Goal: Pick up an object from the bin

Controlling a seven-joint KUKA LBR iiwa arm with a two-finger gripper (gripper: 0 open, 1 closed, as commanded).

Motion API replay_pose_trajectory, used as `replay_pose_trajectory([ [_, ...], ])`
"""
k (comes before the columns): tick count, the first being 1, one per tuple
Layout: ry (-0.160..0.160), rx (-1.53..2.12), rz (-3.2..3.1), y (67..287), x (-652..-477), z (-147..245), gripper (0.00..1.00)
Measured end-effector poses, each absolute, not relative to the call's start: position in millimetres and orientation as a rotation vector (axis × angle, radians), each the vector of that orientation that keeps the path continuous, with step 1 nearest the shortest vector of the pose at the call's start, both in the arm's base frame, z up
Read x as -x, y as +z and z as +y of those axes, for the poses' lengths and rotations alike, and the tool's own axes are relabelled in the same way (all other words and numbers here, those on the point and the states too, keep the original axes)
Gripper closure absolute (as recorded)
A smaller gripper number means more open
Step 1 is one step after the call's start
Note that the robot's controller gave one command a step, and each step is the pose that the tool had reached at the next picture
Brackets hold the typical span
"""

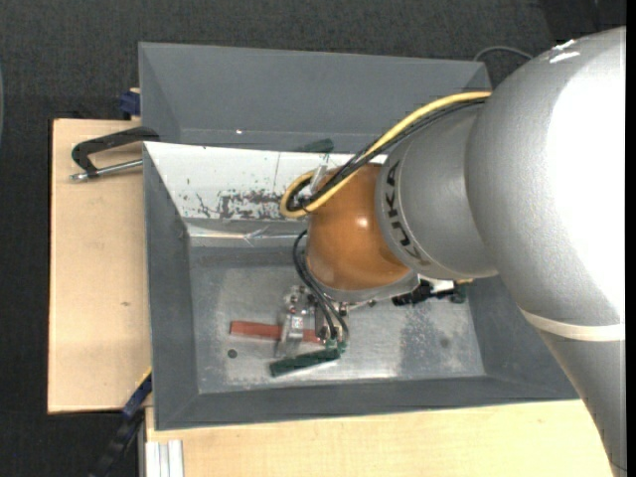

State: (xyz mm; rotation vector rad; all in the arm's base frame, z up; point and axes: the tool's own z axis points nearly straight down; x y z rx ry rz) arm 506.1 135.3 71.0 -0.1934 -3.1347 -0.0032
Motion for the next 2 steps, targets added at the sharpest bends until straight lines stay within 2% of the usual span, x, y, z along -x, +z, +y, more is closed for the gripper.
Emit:
replay_pose_trajectory([
  [1,-0.003,0.194,-3.135,71.0,-506.1,135.3,1.00],
  [2,-0.003,0.253,-3.135,167.0,-550.1,116.8,1.00],
])
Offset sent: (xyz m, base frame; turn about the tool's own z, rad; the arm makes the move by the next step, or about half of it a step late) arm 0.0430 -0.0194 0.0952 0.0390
